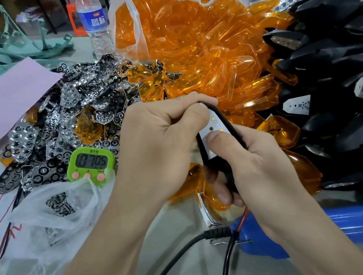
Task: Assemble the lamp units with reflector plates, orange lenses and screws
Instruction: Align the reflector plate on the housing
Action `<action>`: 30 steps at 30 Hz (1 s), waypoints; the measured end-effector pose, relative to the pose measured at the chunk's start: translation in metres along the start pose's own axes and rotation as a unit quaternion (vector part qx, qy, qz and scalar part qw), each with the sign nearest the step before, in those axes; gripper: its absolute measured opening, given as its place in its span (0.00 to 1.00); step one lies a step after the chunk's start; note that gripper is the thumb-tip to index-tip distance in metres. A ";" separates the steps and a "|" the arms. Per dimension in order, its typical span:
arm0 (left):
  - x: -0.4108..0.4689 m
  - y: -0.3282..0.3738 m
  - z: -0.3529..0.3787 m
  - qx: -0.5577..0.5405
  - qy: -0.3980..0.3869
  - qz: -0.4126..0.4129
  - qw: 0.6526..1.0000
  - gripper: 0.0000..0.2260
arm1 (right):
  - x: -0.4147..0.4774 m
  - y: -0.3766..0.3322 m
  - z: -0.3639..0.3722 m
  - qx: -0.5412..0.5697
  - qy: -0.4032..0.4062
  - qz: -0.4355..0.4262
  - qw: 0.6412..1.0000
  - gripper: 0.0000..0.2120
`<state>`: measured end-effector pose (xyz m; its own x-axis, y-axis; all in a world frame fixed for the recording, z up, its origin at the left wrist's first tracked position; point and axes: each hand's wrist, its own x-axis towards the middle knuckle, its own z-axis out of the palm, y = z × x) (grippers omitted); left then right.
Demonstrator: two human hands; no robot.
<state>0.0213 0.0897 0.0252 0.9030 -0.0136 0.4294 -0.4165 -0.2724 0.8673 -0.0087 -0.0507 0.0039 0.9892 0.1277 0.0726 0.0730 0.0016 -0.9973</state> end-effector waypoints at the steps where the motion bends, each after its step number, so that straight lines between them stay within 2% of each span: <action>1: 0.000 0.000 0.000 0.013 -0.001 0.012 1.000 0.12 | 0.000 0.000 0.000 0.002 0.001 0.001 1.000 0.13; 9: 0.000 0.001 0.001 0.047 -0.008 0.036 0.998 0.10 | 0.001 -0.003 0.000 0.017 0.012 0.019 1.000 0.12; 17: 0.001 -0.001 0.001 0.031 -0.019 0.015 0.999 0.10 | 0.000 -0.003 0.001 0.023 0.017 0.027 0.999 0.13; 27: 0.003 -0.004 -0.005 -0.105 -0.027 -0.068 0.992 0.08 | 0.000 -0.001 0.002 -0.009 0.042 0.037 0.998 0.12; 30: 0.010 -0.006 -0.032 -0.035 0.011 -0.057 0.998 0.06 | -0.001 -0.002 0.002 -0.010 0.042 0.046 0.998 0.12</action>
<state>0.0296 0.1221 0.0329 0.9429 0.0349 0.3312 -0.3178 -0.2027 0.9262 -0.0097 -0.0485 0.0062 0.9989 0.0422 -0.0179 -0.0168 -0.0268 -0.9995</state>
